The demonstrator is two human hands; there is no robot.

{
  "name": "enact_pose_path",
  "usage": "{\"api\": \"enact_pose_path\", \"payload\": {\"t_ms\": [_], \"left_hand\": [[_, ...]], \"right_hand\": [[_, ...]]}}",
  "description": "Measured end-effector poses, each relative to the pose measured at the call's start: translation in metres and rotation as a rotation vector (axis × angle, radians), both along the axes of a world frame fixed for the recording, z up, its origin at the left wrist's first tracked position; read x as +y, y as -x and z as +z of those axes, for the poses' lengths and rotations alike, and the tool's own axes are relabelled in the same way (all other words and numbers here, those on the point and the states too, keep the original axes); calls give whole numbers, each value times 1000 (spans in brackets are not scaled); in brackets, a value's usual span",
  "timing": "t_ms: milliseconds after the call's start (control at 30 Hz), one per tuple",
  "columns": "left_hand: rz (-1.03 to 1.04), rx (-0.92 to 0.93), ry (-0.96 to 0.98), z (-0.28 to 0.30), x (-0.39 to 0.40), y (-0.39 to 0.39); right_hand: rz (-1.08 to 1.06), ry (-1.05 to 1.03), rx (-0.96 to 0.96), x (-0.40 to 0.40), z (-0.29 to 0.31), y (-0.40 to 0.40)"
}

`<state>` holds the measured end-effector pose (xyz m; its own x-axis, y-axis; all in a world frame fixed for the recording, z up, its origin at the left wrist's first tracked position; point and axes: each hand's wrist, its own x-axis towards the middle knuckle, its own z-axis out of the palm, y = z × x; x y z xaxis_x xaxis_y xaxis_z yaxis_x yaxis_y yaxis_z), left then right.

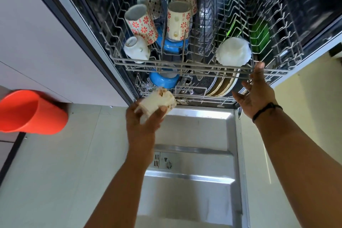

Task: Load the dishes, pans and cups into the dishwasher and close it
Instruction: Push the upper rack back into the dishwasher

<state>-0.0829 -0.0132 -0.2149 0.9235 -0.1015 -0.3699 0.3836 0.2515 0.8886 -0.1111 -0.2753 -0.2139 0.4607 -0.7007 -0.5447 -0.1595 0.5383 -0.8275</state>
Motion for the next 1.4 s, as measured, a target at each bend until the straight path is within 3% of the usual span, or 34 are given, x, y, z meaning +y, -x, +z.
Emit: {"api": "enact_pose_path", "payload": {"t_ms": [100, 233, 333, 467, 733, 1000, 1200, 1333, 1400], "left_hand": [[-149, -356, -123, 68, -9, -44], [-391, -640, -676, 99, -50, -125], [-536, -711, -990, 100, -83, -173], [-752, -661, -1299, 82, -110, -217], [-769, -497, -1216, 57, -127, -238], [-558, -656, -1029, 50, -123, -242], [-747, -609, -968, 34, -132, -240], [-916, -703, -1165, 13, -141, -236], [-935, -728, -1170, 7, -141, -235]], "right_hand": [[5, -5, 7, 2, 9, 1], [32, 0, 41, 0, 13, 5], [51, 37, 99, -6, 7, 8], [82, 73, 89, -13, -3, 10], [126, 94, 82, -19, -8, 12], [116, 102, 101, -15, -8, 9], [91, 105, 104, -14, -10, 9], [100, 135, 138, -13, -12, 8], [104, 145, 146, -13, -10, 8]]}}
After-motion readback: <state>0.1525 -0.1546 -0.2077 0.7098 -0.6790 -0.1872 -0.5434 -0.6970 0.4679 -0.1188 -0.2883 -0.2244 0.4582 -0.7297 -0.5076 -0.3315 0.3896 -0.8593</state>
